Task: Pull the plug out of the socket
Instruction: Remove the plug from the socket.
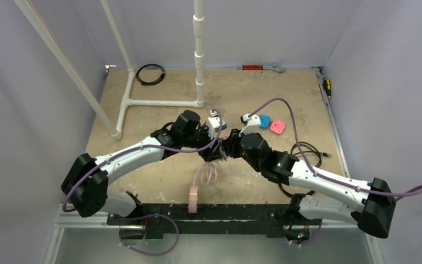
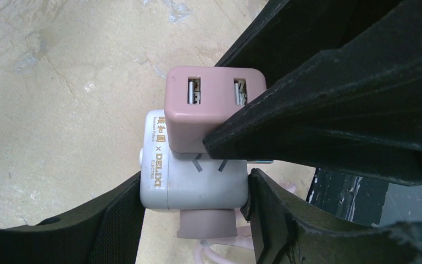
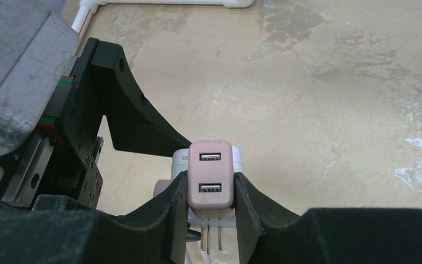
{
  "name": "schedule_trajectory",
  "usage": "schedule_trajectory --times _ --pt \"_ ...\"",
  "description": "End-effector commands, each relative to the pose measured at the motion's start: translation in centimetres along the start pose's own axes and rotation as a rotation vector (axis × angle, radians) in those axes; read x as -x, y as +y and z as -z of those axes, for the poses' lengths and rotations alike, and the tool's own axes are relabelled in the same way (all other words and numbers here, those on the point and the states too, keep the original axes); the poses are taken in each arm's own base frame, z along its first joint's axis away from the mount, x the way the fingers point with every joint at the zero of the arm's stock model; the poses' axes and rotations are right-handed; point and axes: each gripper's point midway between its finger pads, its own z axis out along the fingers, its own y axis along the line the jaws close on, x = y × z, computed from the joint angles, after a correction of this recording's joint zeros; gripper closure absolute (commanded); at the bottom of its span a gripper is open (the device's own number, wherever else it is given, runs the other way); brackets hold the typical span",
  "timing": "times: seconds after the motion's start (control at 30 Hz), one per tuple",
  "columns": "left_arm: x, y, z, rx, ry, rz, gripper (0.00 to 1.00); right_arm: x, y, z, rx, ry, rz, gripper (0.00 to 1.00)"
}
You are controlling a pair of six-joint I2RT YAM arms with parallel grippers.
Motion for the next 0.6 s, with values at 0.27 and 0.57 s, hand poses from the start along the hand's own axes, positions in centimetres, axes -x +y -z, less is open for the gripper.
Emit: schedule_trajectory --times 0.27,0.57 --pt "3.6 -0.2 0.3 -0.024 -0.106 0.007 1.0 2.2 1.9 0.5 0.048 -0.087 0.027 1.0" --pt "3.7 0.1 0.2 -0.033 -0.117 0.03 1.0 1.1 3.7 1.0 0.055 -0.088 0.138 1.0"
